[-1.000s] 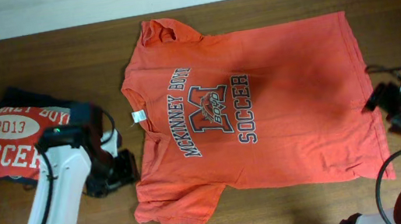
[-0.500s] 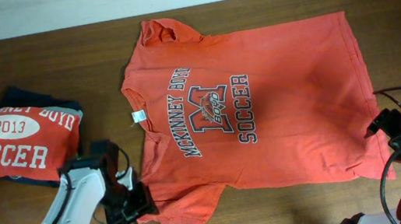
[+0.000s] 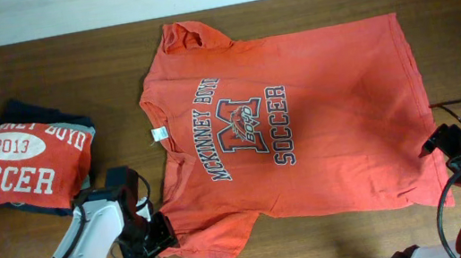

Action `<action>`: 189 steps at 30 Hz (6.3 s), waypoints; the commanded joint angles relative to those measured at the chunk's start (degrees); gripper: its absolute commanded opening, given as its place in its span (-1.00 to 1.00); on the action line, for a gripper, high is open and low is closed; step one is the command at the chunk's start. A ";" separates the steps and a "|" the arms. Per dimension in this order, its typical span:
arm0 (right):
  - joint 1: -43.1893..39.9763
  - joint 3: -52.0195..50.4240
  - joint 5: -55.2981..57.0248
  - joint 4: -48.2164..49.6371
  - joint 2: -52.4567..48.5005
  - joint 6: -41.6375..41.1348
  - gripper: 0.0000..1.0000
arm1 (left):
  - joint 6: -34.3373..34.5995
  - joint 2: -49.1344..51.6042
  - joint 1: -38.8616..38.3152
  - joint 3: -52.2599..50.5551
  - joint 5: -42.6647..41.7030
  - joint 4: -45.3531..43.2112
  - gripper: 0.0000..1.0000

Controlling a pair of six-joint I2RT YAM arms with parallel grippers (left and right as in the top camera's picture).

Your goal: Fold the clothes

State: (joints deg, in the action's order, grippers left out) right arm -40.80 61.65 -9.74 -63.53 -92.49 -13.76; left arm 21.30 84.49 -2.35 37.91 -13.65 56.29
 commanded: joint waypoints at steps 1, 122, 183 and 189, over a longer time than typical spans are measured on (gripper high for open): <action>-0.20 -0.37 -0.35 0.20 0.04 -0.66 0.62 | 1.01 -0.70 -0.11 1.31 1.44 0.26 0.17; 8.46 -3.91 -22.71 39.47 3.45 -6.64 0.33 | -15.02 3.54 -0.31 33.86 -2.01 -17.79 0.33; 19.02 20.81 -10.16 12.07 0.22 2.99 0.50 | -21.16 58.58 -5.53 76.63 0.61 -38.66 -0.99; 18.99 20.81 -9.51 14.47 -1.27 2.80 0.49 | -22.25 58.58 -4.98 80.83 0.61 -34.58 -0.60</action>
State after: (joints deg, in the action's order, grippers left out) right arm -21.80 81.45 -20.67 -49.30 -92.36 -10.70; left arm 0.23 142.54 -7.84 115.50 -13.41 21.47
